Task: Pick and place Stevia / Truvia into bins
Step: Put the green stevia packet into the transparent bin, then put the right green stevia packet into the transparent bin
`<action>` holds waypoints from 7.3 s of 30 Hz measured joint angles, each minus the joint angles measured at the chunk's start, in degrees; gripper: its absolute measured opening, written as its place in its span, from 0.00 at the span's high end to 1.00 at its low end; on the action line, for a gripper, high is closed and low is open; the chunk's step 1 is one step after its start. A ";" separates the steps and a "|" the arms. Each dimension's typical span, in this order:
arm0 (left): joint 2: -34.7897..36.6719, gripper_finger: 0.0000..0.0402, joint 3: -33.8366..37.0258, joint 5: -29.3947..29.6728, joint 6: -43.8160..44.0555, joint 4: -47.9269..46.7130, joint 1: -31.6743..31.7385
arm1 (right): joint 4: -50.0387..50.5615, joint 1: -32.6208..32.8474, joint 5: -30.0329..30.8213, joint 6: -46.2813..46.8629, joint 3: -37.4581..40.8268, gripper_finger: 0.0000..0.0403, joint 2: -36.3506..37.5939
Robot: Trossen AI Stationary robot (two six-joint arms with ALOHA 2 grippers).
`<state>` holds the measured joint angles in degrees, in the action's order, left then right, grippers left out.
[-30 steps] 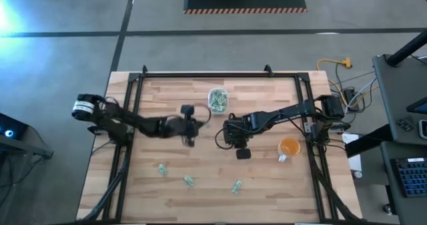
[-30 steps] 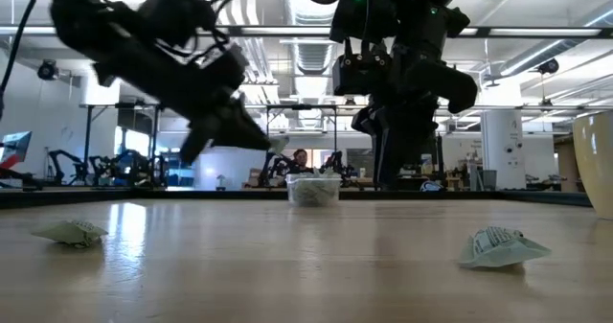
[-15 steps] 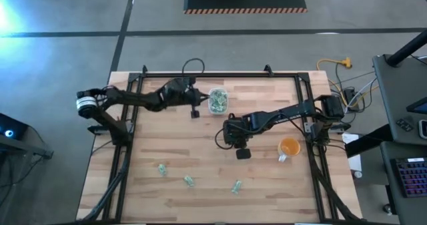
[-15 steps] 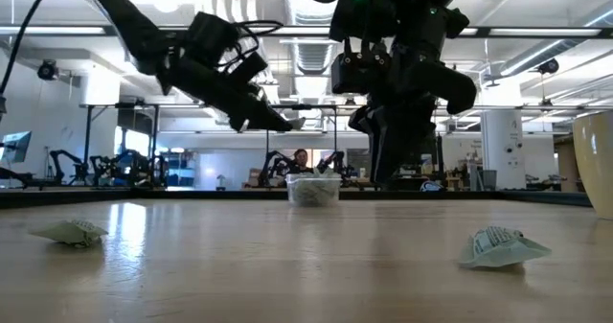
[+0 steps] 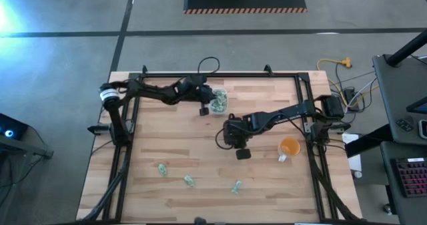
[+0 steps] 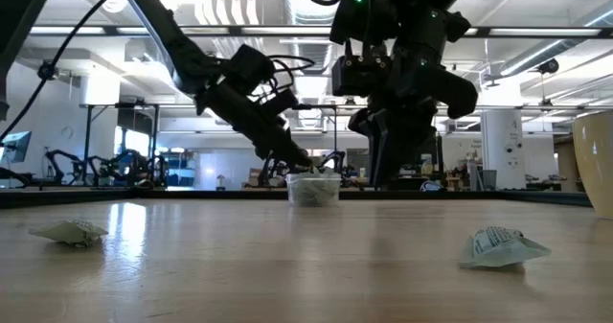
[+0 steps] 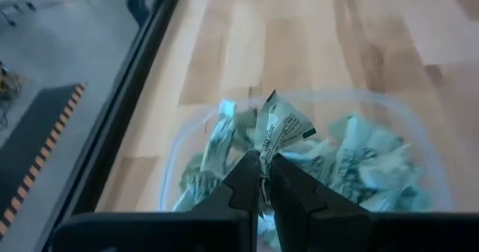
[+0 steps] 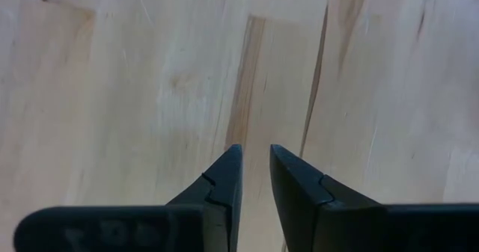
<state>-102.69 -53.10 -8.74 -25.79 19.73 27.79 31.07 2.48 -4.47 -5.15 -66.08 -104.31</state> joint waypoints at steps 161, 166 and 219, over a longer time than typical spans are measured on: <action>41.87 0.43 25.35 -14.78 8.92 -24.57 -15.91 | -26.93 -2.43 41.65 -19.13 1.18 0.98 -2.16; 41.87 0.43 25.35 -14.78 8.77 -24.53 -15.91 | -27.06 -9.88 31.61 -19.03 0.83 0.98 -2.16; 41.86 0.43 25.35 -14.55 8.41 -21.64 -15.88 | -30.01 -21.77 7.22 -9.04 3.76 0.98 -2.73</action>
<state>-60.83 -27.75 -23.29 -17.38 -1.91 11.91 1.06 -19.29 2.75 -14.19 -62.32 -107.04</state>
